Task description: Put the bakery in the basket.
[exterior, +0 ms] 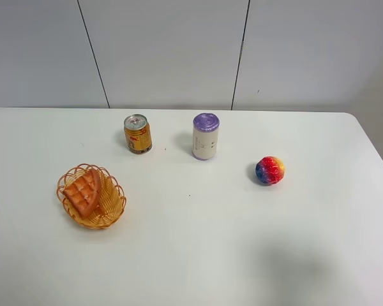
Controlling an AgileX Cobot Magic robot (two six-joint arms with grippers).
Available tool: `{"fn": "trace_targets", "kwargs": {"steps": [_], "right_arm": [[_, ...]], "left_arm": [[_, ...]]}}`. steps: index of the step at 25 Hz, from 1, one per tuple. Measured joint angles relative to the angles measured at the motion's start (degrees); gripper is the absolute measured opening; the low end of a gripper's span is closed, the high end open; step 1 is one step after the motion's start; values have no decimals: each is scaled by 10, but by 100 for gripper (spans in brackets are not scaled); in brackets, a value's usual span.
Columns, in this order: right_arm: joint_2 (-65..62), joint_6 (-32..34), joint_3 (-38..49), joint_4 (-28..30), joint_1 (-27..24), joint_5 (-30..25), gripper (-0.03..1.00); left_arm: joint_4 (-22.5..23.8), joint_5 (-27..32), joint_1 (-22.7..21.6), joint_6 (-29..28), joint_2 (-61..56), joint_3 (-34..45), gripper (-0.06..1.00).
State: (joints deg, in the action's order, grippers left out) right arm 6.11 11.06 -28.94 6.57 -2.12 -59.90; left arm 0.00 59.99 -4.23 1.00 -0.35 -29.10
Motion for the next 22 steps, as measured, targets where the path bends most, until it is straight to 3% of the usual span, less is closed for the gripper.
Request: {"fn": "trace_targets", "kwargs": {"steps": [6,22], "right_arm": [[-52,-48,11,-15,0,-7,77],[-62,-53,11,-18,0,-7,77]], "left_arm": [[0,0,0,0,0,0,99],[0,0,0,0,0,0,99]]}}
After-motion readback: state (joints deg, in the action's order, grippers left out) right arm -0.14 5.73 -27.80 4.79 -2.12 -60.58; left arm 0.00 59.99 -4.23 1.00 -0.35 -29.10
